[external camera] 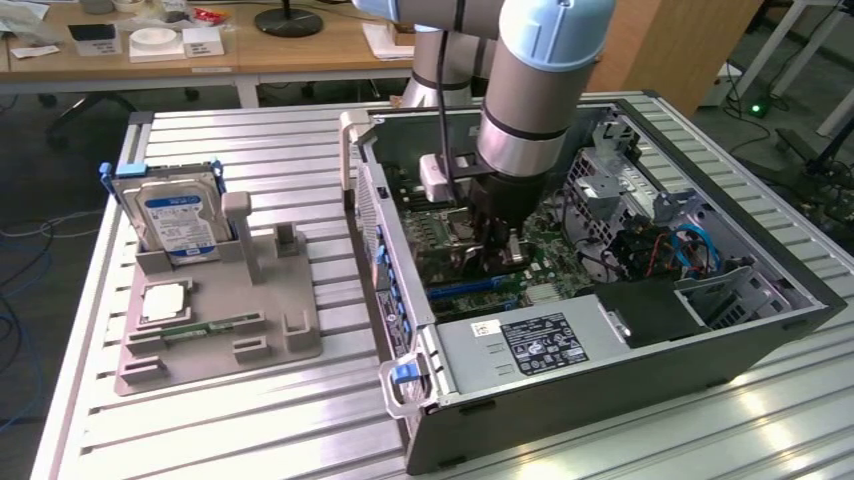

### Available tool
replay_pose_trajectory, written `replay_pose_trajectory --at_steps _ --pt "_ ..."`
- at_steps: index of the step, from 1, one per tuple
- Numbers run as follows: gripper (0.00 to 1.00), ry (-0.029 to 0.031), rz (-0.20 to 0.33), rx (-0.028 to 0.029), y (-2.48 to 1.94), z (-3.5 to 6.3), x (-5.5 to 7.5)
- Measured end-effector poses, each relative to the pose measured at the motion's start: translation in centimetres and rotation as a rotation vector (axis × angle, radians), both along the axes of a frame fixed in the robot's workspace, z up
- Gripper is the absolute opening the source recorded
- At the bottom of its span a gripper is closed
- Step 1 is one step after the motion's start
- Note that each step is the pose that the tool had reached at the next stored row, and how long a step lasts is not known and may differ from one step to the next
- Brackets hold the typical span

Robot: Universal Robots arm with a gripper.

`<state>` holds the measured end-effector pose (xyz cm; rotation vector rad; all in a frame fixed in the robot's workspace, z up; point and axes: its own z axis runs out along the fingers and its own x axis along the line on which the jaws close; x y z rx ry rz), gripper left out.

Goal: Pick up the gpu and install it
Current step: 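Insert the gpu into the slot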

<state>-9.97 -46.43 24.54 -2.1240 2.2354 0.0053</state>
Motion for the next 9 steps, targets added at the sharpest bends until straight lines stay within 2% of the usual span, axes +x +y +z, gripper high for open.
replay_pose_trajectory --at_steps 9 --pt "0.28 0.0000 0.000 0.0000 0.00 -0.29 -0.36"
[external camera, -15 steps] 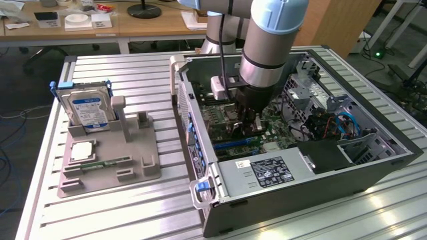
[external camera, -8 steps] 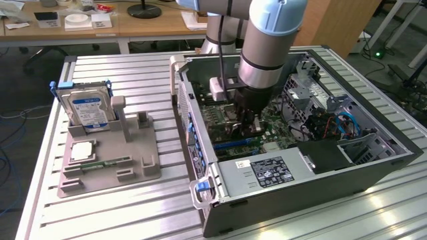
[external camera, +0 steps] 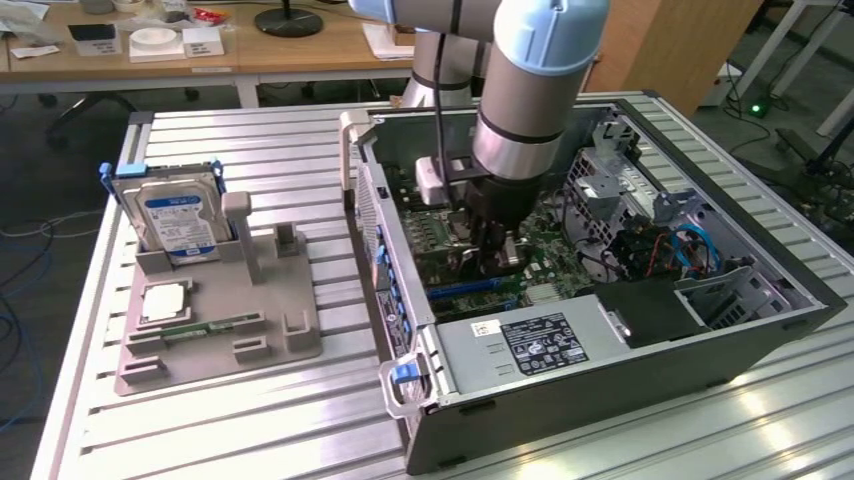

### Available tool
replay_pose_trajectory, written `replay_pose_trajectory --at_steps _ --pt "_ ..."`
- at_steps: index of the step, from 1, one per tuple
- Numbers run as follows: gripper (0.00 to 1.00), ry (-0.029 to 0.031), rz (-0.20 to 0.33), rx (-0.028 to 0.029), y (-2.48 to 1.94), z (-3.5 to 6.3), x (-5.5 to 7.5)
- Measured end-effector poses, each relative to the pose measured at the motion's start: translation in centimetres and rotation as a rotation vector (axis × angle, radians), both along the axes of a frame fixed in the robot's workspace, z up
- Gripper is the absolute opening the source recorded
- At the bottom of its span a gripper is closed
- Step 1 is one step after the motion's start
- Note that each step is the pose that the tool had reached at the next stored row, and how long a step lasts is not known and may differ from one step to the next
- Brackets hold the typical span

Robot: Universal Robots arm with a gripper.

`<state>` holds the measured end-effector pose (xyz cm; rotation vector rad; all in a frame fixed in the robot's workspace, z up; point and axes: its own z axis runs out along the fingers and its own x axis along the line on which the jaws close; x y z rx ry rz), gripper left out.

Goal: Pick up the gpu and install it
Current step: 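Insert the gpu into the slot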

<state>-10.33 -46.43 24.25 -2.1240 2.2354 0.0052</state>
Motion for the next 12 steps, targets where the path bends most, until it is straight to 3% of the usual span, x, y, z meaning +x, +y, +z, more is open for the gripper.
replay_pose_trajectory --at_steps 12 --pt "0.28 -0.0001 0.000 0.0001 0.00 -0.42 -0.20"
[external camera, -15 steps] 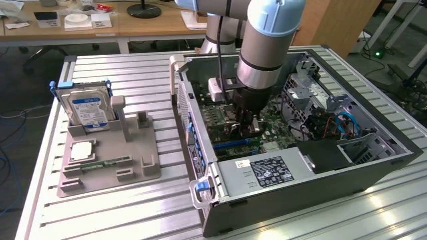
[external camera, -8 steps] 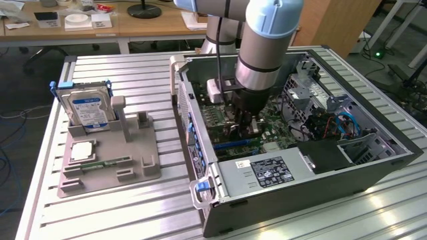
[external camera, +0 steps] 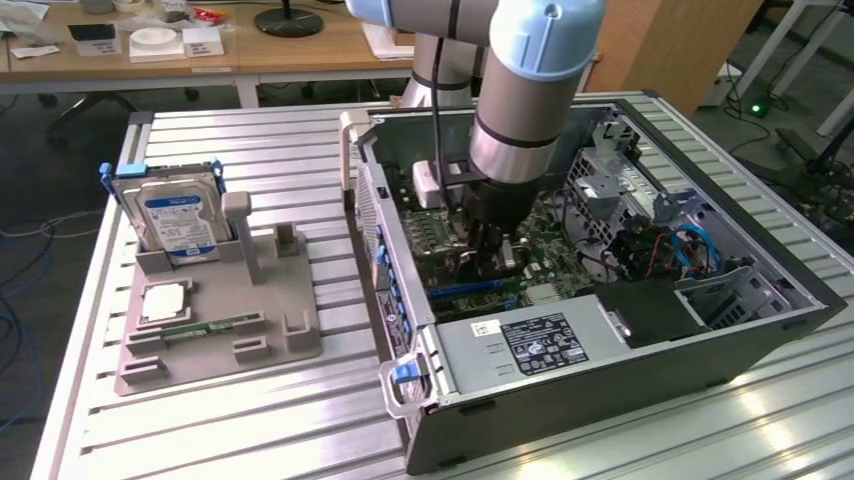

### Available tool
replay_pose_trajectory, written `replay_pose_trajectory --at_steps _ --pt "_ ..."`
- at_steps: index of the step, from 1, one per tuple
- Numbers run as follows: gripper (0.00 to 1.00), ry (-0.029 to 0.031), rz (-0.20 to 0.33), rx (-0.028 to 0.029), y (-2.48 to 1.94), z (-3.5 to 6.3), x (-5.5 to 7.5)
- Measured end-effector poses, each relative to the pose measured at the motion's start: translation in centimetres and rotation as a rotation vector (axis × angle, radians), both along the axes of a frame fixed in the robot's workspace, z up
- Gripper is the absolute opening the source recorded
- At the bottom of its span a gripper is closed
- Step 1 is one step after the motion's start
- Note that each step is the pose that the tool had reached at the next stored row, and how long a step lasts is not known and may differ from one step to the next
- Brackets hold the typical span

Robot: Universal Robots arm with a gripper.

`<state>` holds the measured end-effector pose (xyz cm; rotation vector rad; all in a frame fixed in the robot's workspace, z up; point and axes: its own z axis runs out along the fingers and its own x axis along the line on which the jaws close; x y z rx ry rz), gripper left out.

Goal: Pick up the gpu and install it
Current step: 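Insert the gpu into the slot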

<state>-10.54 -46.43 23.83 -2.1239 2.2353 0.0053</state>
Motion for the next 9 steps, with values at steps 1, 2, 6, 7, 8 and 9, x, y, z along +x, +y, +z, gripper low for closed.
replay_pose_trajectory --at_steps 1,2,6,7,8,9 --pt "0.28 0.0000 0.000 0.0000 0.00 -0.05 0.00" --pt "0.28 0.0000 0.000 -0.0001 0.00 -0.10 0.00" --pt "0.28 0.0001 0.000 -0.0001 0.00 -0.29 0.00" --pt "0.28 0.0001 0.000 -0.0003 0.00 -0.30 0.00" --pt "0.28 0.0002 0.000 -0.0003 0.00 -0.30 0.00" --pt "0.28 0.0002 0.000 -0.0003 0.00 -0.30 -0.01"
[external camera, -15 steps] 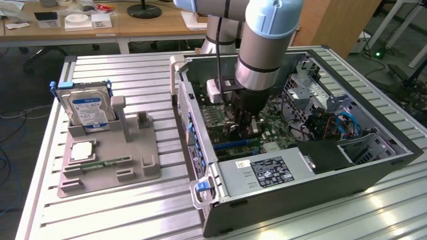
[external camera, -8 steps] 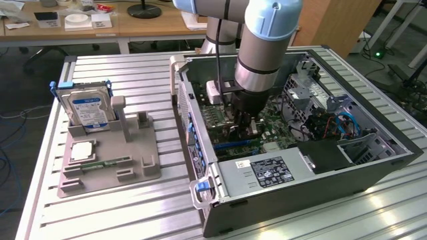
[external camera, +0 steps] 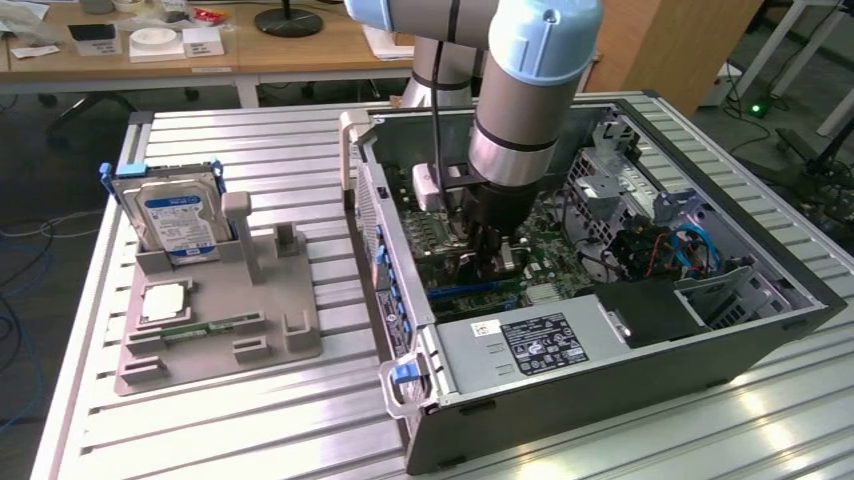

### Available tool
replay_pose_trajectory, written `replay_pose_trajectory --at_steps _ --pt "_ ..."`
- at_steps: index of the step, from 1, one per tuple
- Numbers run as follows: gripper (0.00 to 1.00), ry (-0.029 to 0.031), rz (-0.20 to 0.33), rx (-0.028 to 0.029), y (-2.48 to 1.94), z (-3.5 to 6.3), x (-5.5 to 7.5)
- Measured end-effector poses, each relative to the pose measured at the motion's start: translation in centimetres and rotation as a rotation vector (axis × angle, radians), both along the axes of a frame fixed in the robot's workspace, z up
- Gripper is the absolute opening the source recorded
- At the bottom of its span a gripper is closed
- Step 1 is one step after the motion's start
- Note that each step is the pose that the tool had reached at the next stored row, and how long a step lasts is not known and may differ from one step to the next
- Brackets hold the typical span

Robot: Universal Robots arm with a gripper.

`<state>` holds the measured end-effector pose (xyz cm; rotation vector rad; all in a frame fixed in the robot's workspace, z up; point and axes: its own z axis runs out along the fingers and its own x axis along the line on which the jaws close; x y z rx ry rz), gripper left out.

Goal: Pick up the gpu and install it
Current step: 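Insert the gpu into the slot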

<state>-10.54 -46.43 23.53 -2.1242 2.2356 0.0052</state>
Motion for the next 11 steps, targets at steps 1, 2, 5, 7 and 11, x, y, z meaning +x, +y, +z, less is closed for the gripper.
replay_pose_trajectory --at_steps 1,2,5,7,11 --pt "0.28 -0.0001 0.000 0.0003 0.00 -0.01 0.00" --pt "0.28 -0.0002 0.000 0.0003 0.00 -0.02 0.00" --pt "0.28 -0.0002 0.000 0.0003 0.00 -0.05 0.00" --pt "0.28 -0.0003 0.000 0.0006 0.01 -0.15 0.01" --pt "0.28 -0.0001 0.000 0.0001 0.00 -0.28 0.00"
